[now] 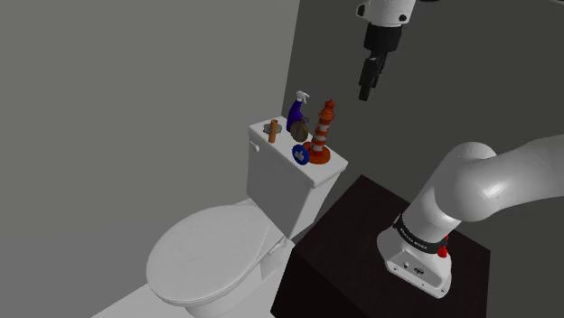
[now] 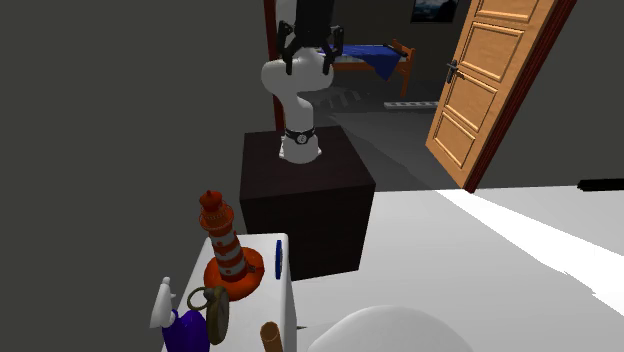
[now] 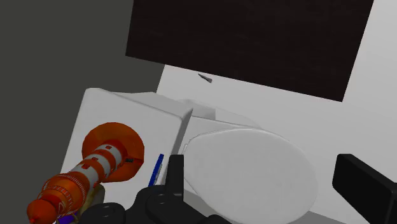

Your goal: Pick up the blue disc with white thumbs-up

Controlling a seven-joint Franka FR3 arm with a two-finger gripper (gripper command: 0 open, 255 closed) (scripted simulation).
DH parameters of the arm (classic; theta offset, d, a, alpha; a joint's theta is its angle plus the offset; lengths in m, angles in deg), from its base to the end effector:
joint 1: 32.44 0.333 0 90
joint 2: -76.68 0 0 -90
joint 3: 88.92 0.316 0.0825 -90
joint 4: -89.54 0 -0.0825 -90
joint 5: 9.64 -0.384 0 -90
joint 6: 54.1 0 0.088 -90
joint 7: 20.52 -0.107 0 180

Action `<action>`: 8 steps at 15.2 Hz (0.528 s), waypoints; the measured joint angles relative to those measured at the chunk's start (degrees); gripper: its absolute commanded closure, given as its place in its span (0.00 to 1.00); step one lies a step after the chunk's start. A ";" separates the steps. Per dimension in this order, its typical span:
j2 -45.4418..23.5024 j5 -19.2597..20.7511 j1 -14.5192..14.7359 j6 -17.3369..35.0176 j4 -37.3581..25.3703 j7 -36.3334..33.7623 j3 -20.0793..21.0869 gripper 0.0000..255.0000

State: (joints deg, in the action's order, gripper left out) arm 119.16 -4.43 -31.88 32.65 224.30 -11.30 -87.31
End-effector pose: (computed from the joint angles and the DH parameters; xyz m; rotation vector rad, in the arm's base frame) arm 0.3118 0.0039 0.5745 3.0205 0.2874 -0.1575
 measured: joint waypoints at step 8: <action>-8.12 0.23 -1.83 11.39 3.65 -1.54 -2.12 0.00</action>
State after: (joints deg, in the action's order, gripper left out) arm 111.04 -4.20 -33.71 44.04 227.94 -12.84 -89.42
